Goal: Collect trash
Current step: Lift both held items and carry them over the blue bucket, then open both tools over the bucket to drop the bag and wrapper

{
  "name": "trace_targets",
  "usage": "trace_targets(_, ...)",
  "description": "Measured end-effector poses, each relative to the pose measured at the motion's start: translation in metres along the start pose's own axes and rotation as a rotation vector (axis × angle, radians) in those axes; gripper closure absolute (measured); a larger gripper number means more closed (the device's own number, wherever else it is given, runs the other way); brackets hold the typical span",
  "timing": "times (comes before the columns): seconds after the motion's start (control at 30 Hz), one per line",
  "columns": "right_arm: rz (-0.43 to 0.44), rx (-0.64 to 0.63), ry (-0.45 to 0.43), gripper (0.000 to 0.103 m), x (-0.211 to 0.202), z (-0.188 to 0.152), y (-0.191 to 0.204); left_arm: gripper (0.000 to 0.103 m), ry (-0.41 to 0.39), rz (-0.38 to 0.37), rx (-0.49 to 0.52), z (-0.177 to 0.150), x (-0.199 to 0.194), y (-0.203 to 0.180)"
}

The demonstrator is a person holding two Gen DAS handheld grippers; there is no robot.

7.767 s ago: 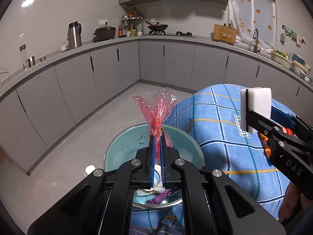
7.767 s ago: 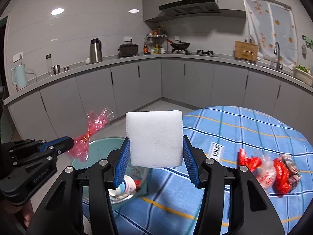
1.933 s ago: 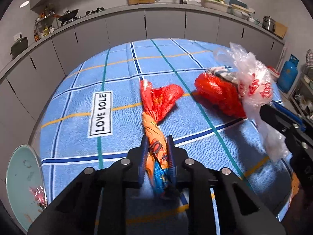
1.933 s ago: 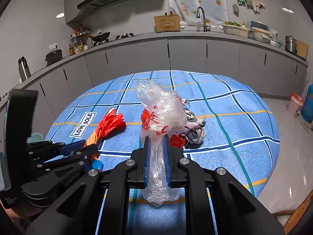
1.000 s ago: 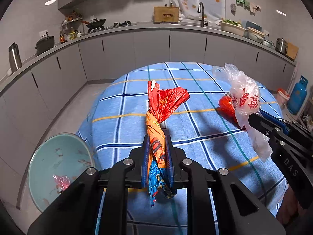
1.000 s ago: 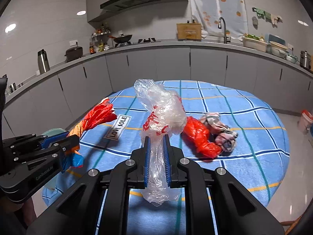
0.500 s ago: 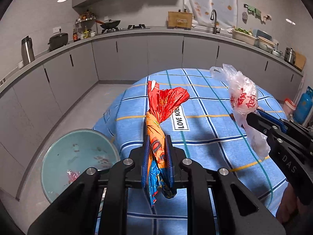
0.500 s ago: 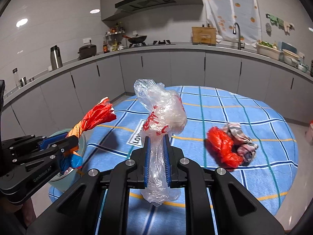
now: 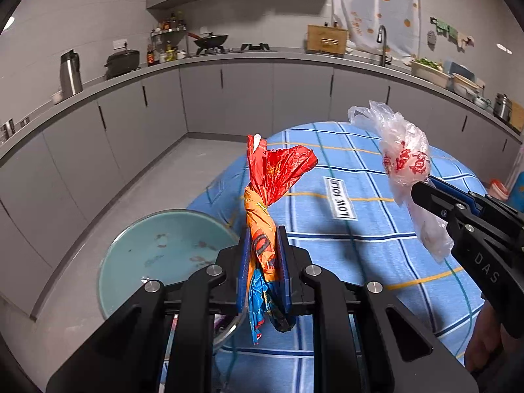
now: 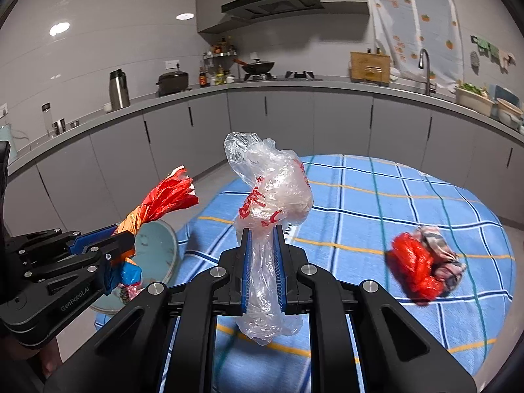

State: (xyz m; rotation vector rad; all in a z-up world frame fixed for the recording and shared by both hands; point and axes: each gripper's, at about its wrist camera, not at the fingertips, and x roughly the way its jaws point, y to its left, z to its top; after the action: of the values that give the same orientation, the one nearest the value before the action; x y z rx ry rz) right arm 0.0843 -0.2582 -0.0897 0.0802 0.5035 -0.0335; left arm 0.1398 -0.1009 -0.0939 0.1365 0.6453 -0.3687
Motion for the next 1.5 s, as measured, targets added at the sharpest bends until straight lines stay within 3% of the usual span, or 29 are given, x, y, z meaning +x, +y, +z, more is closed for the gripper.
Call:
trace_targets(0.37, 0.066, -0.052, 0.002, 0.089, 0.012, 0.009, 0.036, 0.087, -0.002, 0.072, -0.058, -0.005, -0.009, 0.039)
trace_targets(0.87, 0.235, -0.118, 0.051, 0.089, 0.040, 0.015, 0.097, 0.087, 0.026, 0.172, -0.145, -0.015, -0.007, 0.099)
trace_targets(1.17, 0.304, -0.178, 0.099, 0.089, 0.064, 0.009, 0.131, 0.087, 0.041, 0.204, -0.179, -0.021, -0.001, 0.120)
trace_targets(1.5, 0.334, -0.206, 0.157, 0.088, 0.089, -0.002, 0.142, 0.086, 0.083, 0.206, -0.198, -0.030, 0.015, 0.130)
